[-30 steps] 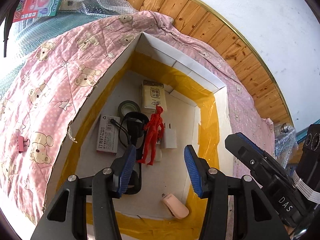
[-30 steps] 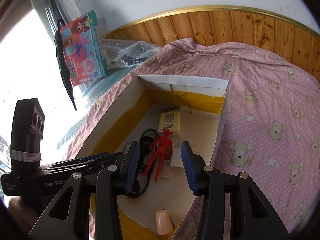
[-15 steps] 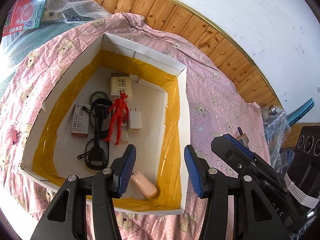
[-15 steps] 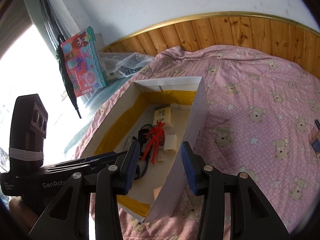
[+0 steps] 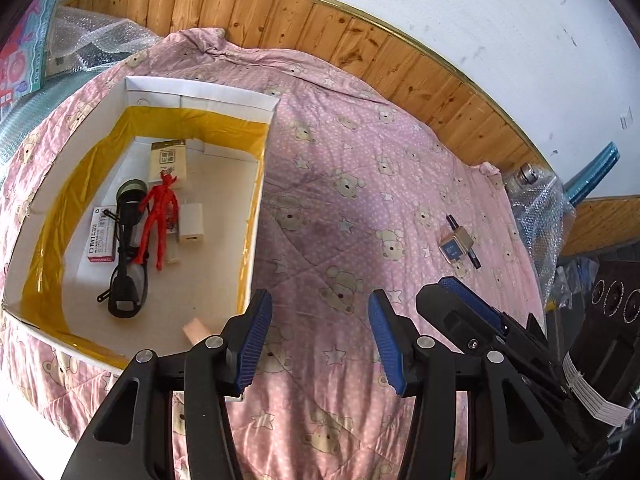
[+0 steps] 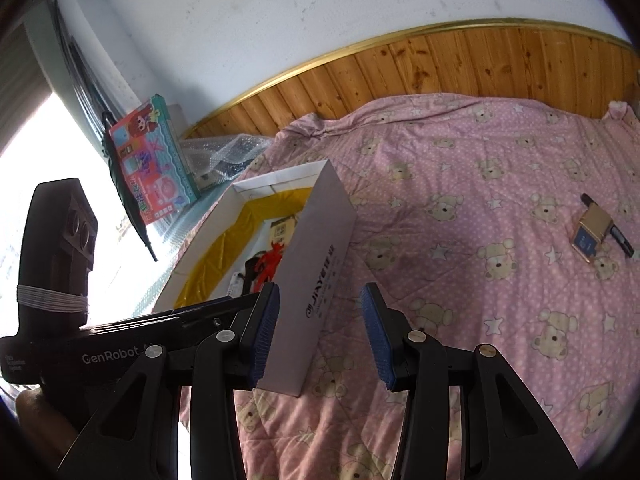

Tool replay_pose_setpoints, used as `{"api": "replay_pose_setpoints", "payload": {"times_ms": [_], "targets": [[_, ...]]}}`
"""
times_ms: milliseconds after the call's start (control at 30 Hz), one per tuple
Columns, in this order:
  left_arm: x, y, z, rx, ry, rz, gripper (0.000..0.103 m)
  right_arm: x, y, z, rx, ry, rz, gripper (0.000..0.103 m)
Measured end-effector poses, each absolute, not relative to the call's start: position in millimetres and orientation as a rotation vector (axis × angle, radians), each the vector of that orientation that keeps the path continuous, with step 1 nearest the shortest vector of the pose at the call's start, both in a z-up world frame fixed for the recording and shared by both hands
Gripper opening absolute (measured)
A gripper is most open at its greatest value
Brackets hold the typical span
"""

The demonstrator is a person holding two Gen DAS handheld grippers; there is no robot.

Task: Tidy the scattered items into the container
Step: 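Move both tools back from the box toward the gold tin and marker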

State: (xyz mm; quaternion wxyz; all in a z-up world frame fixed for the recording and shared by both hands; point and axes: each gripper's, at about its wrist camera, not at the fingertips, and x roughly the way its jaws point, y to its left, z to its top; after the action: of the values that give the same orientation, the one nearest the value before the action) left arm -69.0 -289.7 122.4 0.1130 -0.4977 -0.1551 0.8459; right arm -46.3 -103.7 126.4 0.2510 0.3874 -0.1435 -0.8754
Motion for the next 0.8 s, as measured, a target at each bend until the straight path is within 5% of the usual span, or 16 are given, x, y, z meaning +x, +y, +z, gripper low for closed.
{"api": "replay_pose_setpoints", "payload": {"times_ms": [800], "targets": [[-103, -135, 107, -1.521, -0.161, 2.374, 0.052, -53, 43, 85, 1.093, -0.677, -2.471, 0.047]]}}
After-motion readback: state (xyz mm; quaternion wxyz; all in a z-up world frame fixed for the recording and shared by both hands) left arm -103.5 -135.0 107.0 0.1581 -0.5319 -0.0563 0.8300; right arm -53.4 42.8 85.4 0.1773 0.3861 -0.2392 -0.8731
